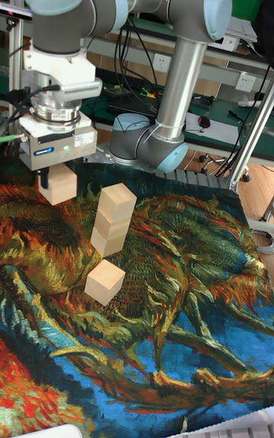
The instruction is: Stack the blocks in a vertical line of five
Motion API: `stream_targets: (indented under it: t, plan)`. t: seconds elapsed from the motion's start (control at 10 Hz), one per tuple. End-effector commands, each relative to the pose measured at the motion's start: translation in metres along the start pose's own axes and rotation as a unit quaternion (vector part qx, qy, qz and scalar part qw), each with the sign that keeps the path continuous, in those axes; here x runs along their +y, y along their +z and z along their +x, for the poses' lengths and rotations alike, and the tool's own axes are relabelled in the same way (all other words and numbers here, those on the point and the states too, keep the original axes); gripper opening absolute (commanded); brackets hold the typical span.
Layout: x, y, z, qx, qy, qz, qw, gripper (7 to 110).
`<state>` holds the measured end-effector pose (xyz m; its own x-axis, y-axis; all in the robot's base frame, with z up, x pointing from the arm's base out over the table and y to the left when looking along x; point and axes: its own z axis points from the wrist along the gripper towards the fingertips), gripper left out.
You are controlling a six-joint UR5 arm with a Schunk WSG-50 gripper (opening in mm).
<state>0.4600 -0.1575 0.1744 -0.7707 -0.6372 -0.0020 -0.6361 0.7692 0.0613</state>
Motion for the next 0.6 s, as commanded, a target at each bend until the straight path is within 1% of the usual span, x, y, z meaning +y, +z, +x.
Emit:
stream_targets:
  t: [0.0,0.1,0.2,0.3,0.5]
  plan:
    - [-0.011,-0.006,0.008,0.016,-0.004,0.024,0.9996,7]
    - [-0.017,-0.008,0.020,0.040,0.000,0.037,0.9985,7]
    - [-0.015,-0.008,0.023,0.047,0.009,0.033,0.9983,7]
    - [-0.009,-0.007,0.020,0.041,0.012,0.022,0.9989,7]
    - [-0.012,-0.007,0.023,0.046,0.022,0.028,0.9983,7]
